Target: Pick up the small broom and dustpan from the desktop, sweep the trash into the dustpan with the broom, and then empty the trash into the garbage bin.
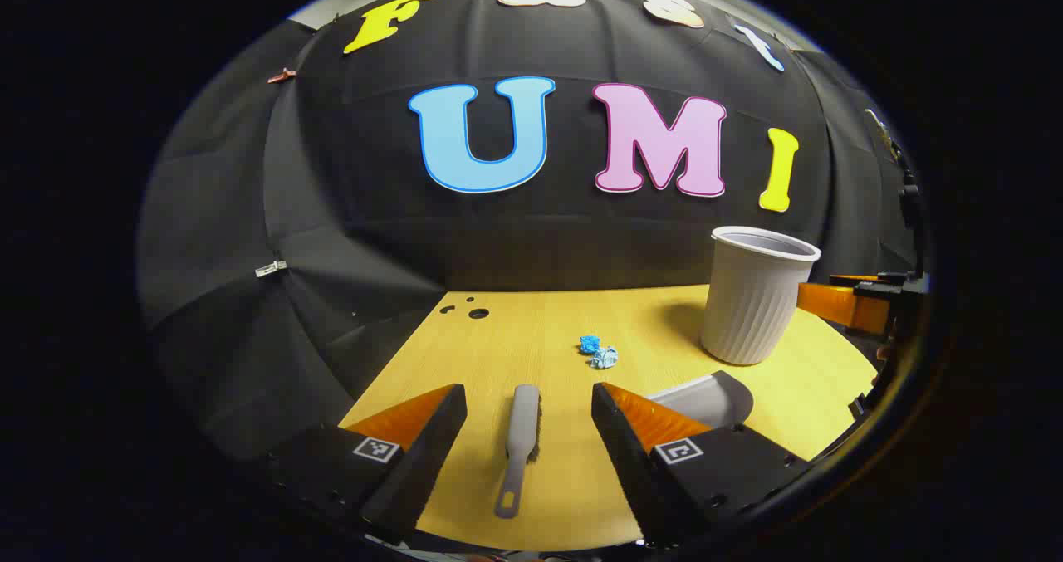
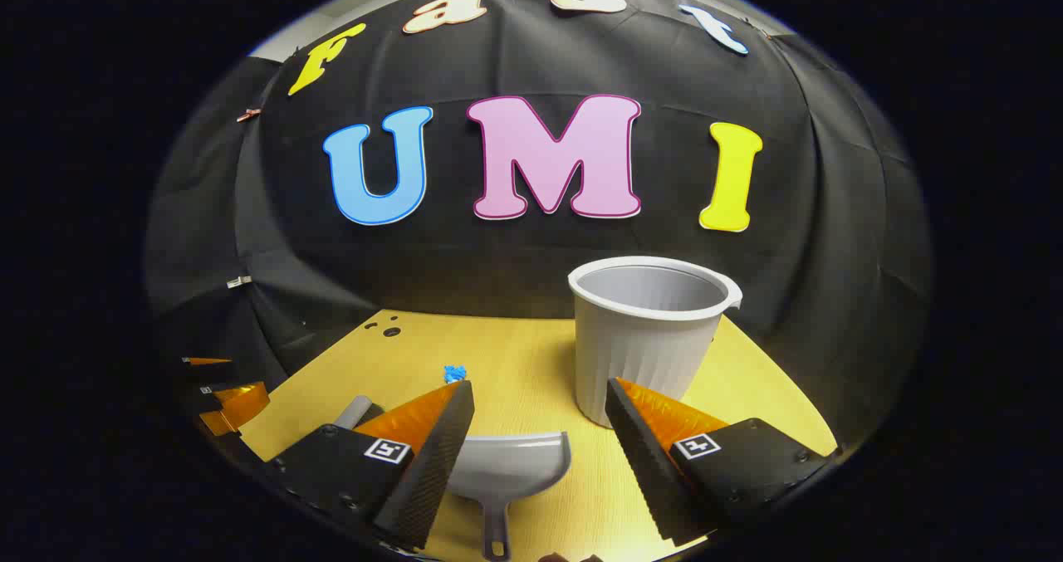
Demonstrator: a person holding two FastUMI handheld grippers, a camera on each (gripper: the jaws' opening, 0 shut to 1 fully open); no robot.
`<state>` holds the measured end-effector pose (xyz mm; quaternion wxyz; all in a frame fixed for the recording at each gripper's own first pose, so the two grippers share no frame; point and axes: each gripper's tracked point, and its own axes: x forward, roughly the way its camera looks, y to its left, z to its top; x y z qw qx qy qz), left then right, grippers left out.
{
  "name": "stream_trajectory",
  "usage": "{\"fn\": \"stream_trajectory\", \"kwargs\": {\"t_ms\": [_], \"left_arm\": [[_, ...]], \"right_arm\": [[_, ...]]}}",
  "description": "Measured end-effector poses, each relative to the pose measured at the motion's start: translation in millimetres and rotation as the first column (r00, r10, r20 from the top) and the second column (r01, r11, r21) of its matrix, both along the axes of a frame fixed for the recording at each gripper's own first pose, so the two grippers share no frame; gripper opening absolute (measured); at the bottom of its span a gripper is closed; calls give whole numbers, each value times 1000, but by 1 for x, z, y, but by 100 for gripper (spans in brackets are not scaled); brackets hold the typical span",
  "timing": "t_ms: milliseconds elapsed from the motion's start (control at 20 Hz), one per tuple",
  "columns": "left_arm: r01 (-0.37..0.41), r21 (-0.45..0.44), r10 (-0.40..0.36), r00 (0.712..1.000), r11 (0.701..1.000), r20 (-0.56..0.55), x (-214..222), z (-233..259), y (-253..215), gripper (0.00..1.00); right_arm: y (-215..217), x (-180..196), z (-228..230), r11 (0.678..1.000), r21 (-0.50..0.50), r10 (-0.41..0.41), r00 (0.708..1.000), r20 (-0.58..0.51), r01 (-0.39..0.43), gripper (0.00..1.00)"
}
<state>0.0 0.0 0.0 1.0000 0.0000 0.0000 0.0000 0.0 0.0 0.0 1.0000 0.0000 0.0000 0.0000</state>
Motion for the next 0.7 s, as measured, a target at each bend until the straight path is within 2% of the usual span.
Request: {"fn": "stream_trajectory", "kwargs": {"t_ms": [700], "left_arm": [[7, -26, -9, 998, 1000, -68, 27, -16, 28, 95]], "right_arm": [[20, 2, -15, 1000, -12, 0, 999, -43, 0, 99]]}}
